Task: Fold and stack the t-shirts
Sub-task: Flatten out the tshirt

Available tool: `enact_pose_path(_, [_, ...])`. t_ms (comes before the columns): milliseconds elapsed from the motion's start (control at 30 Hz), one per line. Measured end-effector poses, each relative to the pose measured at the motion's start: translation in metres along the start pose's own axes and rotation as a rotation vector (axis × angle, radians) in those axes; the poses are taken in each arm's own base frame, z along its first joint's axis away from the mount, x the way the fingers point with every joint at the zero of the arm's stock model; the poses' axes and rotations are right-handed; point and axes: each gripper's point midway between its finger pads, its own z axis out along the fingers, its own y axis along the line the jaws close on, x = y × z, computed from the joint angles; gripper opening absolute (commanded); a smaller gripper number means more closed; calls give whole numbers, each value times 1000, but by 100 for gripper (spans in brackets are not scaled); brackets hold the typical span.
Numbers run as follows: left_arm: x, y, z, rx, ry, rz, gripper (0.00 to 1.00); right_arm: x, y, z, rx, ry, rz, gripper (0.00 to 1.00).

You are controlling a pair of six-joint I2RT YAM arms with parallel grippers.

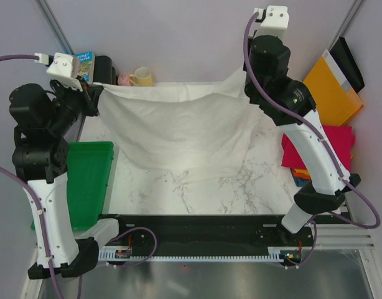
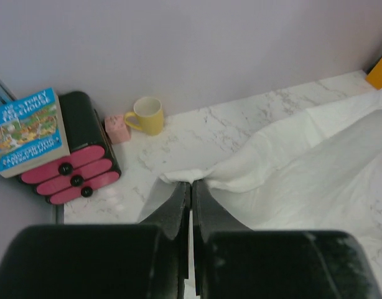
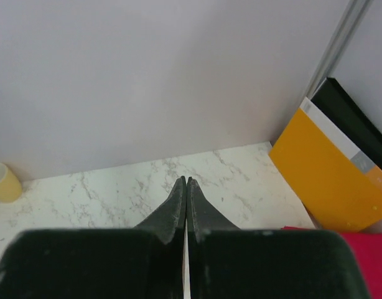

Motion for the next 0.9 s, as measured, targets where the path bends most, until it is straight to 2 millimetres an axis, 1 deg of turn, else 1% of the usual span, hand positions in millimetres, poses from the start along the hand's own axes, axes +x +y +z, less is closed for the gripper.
enact_pose_path(33, [-12, -2, -6, 0, -32, 8, 2, -10, 9, -17, -28, -27, -6, 0])
enact_pose_path(100, [-37, -7, -24, 1, -105, 28, 2, -29, 20, -52, -80, -72, -8, 0])
enact_pose_path(167, [-55, -15, -47, -1, -168, 46, 2, -46, 25, -88, -118, -111, -13, 0])
enact_pose_path(200, [-62, -19, -59, -2, -199, 55, 2, -52, 23, -101, -122, -125, -9, 0])
enact_pose_path(267, [-74, -26, -83, -2, -247, 71, 2, -62, 18, -136, -137, -154, -30, 0])
enact_pose_path(367, [-84, -40, -121, 0, -311, 95, 2, -68, 12, -182, -195, -177, -40, 0])
enact_pose_path(433, [-87, -51, -148, 8, -346, 110, 2, -71, 11, -202, -232, -177, -34, 0])
enact_pose_path(467, [-87, -56, -160, 11, -358, 116, 2, -71, 10, -209, -245, -173, -31, 0])
enact_pose_path(500, [-85, -60, -170, 13, -364, 120, 2, -66, 6, -213, -244, -161, -27, 0])
enact_pose_path(533, [-83, -63, -179, 14, -367, 124, 2, -65, 8, -217, -258, -159, -27, 0])
enact_pose_path(667, [-74, -74, -204, 37, -351, 129, 2, -51, 2, -224, -278, -135, -35, 0])
enact_pose_path(800, [-62, -76, -215, 53, -326, 123, 2, -47, -14, -221, -273, -114, 5, 0])
enact_pose_path(900, [-54, -78, -220, 65, -303, 119, 2, -49, -28, -218, -273, -102, 49, 0])
